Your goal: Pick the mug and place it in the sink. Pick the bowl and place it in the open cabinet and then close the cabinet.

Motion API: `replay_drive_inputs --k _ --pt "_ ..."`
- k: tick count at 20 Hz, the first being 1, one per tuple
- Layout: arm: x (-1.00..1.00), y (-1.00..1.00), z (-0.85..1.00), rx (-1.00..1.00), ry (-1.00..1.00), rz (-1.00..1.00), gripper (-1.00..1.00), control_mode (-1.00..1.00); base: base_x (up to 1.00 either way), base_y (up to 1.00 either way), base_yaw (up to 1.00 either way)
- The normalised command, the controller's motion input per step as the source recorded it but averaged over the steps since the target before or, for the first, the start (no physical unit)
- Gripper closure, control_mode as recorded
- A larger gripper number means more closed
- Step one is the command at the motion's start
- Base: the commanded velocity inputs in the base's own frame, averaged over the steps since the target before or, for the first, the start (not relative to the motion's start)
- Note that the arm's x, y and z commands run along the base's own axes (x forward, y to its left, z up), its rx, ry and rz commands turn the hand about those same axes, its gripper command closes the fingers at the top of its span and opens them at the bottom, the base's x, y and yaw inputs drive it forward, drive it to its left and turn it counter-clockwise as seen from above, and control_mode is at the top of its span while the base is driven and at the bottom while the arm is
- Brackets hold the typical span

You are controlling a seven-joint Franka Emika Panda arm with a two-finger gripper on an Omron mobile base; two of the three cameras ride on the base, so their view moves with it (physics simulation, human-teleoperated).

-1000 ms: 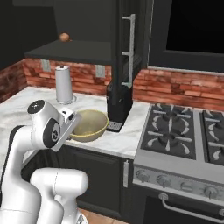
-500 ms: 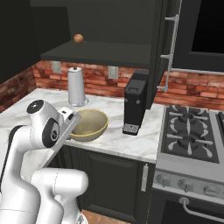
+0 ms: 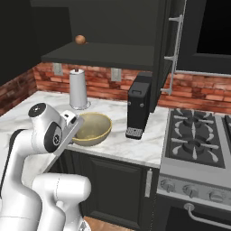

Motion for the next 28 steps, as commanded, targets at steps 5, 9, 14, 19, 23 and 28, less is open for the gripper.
replay_drive_inputs --k 5,9,14,19,23,28 --pt "0.00 0.00 0.00 0.00 0.00 0.00 1.00 1.00 0.00 0.00 0.00" --pt "0.00 0.00 0.00 0.00 0.00 0.00 1.00 -1.00 0.00 0.00 0.00" --pt "0.00 0.01 0.02 0.00 0.00 0.00 1.00 -1.00 0.00 0.00 0.00" --pt "-0.04 0.03 0.31 -0.10 -0.01 -0.01 1.00 -1.00 0.00 0.00 0.00" --pt "0.00 -0.09 0.69 -0.05 0.00 -0.06 1.00 -1.00 0.00 0.00 0.00" --pt "-0.03 0.00 0.97 0.01 -0.01 0.00 1.00 -1.00 0.00 0.00 0.00"
